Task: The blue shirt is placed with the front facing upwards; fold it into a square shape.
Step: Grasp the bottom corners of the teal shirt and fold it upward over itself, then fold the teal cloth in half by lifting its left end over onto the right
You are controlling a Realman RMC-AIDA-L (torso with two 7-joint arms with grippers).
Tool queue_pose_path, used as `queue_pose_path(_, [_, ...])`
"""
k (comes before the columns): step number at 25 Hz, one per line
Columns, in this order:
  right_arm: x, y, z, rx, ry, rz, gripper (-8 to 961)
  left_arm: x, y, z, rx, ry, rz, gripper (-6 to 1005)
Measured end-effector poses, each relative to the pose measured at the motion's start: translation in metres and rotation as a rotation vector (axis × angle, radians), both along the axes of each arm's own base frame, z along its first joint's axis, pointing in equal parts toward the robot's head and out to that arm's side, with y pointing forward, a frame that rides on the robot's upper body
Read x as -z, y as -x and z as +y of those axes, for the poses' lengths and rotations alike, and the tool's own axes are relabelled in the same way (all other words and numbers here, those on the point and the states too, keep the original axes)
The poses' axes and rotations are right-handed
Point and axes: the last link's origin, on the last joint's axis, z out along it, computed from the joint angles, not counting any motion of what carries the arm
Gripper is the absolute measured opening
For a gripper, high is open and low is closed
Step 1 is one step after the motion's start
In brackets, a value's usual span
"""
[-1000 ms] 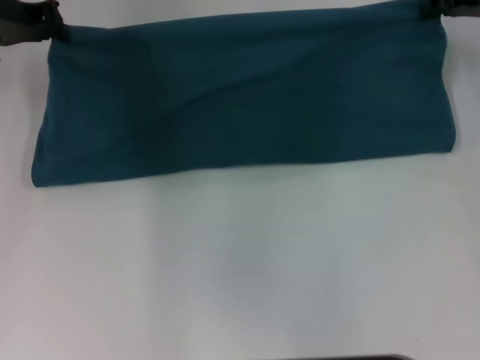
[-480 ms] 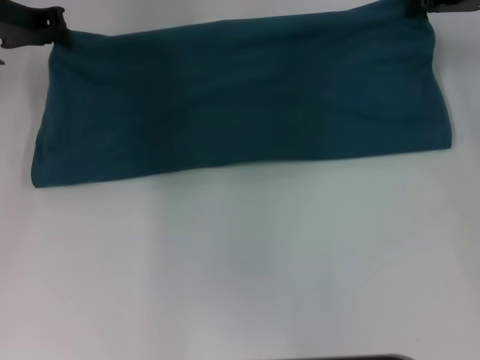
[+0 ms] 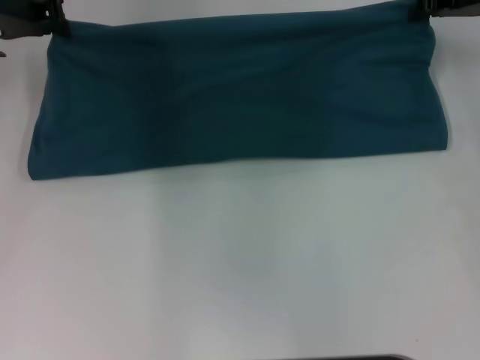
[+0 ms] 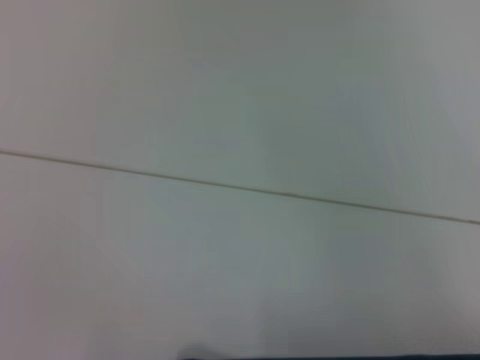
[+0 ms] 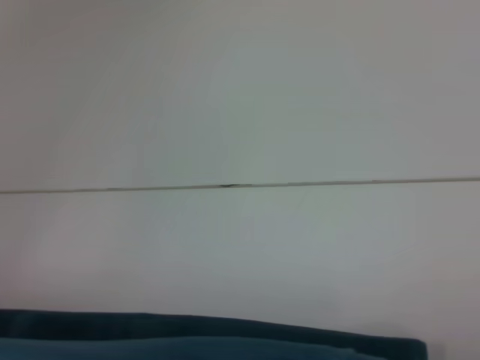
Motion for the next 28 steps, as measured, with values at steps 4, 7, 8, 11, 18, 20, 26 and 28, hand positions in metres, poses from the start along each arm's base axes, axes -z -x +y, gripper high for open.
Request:
queue_pose_path(4, [0.0, 0.003, 0.002, -0.006, 0.0, -0.001, 66, 0.001, 0.0, 0.0, -0.004, -0.001, -0.008, 2])
queue_pose_path(7, [-0.003, 0.002, 0.003, -0.005, -0.011, -0.003, 85, 0.001, 0.002, 0.002, -0.018, -0.017, -0.015, 74])
queue_pose_path(8, [-0.005, 0.001, 0.004, -0.003, -0.016, -0.002, 94, 0.0, 0.003, 0.002, -0.025, -0.025, -0.019, 97])
queue_pose_path(11, [-0.011, 0.0, 0.006, -0.002, -0.029, -0.006, 122, -0.002, 0.005, 0.002, -0.042, -0.04, -0.032, 165])
queue_pose_path(18, [-0.026, -0.003, 0.009, 0.006, -0.039, -0.046, 258, -0.007, 0.009, 0.0, -0.064, -0.052, -0.043, 325])
queue_pose_path(20, [-0.029, -0.005, 0.009, 0.013, -0.041, -0.057, 348, -0.007, 0.01, -0.001, -0.066, -0.052, -0.045, 397])
queue_pose_path(26, [-0.042, -0.001, -0.005, -0.05, 0.012, 0.072, 598, -0.026, 0.015, -0.011, -0.08, -0.085, -0.166, 636])
queue_pose_path(28, [-0.05, 0.002, -0.02, -0.137, 0.023, 0.175, 663, -0.037, 0.016, -0.02, -0.063, -0.08, -0.262, 731])
